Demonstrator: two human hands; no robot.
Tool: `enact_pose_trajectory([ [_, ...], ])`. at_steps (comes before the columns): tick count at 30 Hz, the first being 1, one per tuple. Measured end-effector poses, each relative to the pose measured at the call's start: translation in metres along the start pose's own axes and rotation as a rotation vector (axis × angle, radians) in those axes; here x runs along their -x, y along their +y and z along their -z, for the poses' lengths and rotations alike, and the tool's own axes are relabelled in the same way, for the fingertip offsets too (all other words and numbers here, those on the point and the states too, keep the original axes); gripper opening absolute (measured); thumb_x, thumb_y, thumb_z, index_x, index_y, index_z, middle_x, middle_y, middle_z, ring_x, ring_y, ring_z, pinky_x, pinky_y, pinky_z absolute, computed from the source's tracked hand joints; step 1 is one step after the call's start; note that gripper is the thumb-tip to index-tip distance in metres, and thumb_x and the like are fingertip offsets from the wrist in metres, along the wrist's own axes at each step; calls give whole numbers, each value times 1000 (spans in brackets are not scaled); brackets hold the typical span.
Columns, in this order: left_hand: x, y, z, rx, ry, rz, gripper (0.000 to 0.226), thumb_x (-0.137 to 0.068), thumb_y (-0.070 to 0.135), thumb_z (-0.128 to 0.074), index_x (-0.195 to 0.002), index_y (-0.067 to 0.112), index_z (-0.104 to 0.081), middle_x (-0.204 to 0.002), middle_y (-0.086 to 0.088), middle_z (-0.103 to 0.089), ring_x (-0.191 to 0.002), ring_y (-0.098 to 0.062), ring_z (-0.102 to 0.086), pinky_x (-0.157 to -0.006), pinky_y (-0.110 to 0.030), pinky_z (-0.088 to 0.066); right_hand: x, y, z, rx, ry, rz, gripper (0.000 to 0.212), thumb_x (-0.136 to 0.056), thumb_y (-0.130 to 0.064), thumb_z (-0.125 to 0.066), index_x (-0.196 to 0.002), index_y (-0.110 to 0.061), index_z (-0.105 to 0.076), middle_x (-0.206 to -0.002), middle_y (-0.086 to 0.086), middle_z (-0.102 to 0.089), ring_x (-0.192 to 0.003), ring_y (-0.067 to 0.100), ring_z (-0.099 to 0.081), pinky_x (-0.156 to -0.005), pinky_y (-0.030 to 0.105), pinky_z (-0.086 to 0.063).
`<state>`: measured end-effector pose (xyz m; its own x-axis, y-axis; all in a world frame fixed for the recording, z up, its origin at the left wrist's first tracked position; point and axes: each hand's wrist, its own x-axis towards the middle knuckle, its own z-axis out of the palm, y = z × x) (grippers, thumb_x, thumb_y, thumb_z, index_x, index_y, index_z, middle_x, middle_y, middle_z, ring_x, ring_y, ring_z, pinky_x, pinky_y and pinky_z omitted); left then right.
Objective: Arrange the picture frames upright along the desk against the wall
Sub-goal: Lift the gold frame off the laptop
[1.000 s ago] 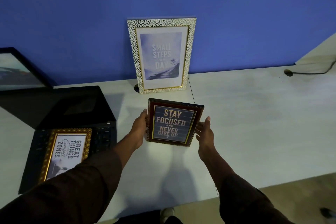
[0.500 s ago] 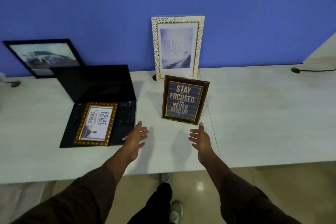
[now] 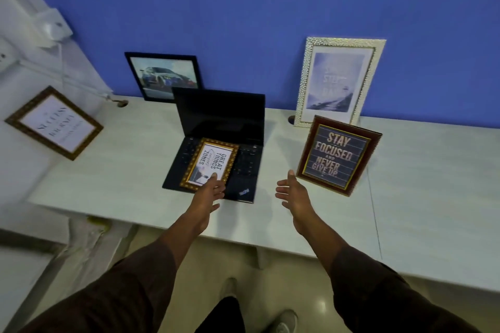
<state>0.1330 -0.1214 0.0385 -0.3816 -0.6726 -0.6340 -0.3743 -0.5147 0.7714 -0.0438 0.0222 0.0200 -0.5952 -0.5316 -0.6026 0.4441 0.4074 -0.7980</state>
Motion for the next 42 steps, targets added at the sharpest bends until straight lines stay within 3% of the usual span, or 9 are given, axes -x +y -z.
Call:
enact_pose_trajectory([
  [6, -21, 18, 54, -10, 27, -36, 57, -100, 51, -43, -140, 13, -54, -140, -9, -59, -128, -26, -54, -108, -45, -36, -23, -5, -68, 62, -62, -23, 59, -102, -58, -36, -123, -10, -63, -115, 8, -67, -106, 26, -65, -98, 40, -48],
  [10, -46, 30, 86, -19, 21, -32, 41, -101, 42, -46, -138, 23, -51, -124, -1, -64, -120, -23, -54, -109, -43, -34, -45, -6, -110, 61, -59, -67, 38, -100, -48, -51, -105, -14, -64, -95, 7, -66, -87, 22, -64, -75, 31, -50],
  [13, -76, 43, 113, -40, 27, -10, 28, -104, 35, -43, -129, 26, -53, -99, 8, -66, -99, -13, -60, -101, -36, -37, -64, -3, -146, 81, -39, -88, 24, -98, -43, -56, -89, -22, -61, -89, 6, -63, -83, 21, -60, -80, 38, -51],
  [16, -109, 50, 131, -83, -24, 39, 23, -105, 39, -40, -114, 24, -54, -106, 4, -62, -83, -5, -56, -91, -31, -34, -83, 0, -175, 173, 14, -99, 23, -98, -38, -53, -84, -22, -62, -100, 13, -70, -93, 29, -65, -91, 45, -53],
  [22, -145, 54, 137, -201, -145, 101, 24, -103, 40, -42, -107, 24, -60, -95, 2, -65, -79, -9, -59, -68, -26, -44, -101, 12, -209, 256, 127, -118, 29, -96, -32, -54, -118, -19, -68, -113, 6, -70, -99, 26, -66, -74, 34, -57],
  [28, -156, 57, 142, -274, -239, 143, 22, -101, 44, -46, -113, 29, -56, -95, 7, -65, -90, -14, -59, -86, -28, -39, -107, 16, -212, 234, 111, -123, 36, -90, -7, -63, -124, -18, -66, -117, 6, -71, -104, 27, -67, -89, 45, -59],
  [33, -147, 64, 146, -300, -268, 180, 12, -99, 35, -52, -90, 30, -58, -89, 3, -63, -81, -12, -58, -64, -23, -42, -100, 7, -210, 191, 13, 20, 34, -90, -6, -65, -121, -21, -61, -118, 2, -71, -111, 24, -68, -94, 50, -58],
  [38, -159, 68, 162, -437, -67, 12, 66, -83, 51, -63, -137, 15, -50, -133, -7, -61, -116, -26, -61, -93, -36, -49, -80, -25, -196, 297, -87, 202, 18, -100, -18, -58, -104, -35, -62, -110, -3, -72, -100, 17, -72, -83, 35, -62],
  [42, -142, 97, 177, -498, 75, -214, 66, -88, 40, -68, -144, 17, -44, -144, -12, -51, -130, -31, -52, -107, -42, -45, -64, -50, -181, 369, -202, 313, 19, -102, -26, -54, -117, -22, -65, -106, -4, -73, -94, 15, -73, -79, 28, -62],
])
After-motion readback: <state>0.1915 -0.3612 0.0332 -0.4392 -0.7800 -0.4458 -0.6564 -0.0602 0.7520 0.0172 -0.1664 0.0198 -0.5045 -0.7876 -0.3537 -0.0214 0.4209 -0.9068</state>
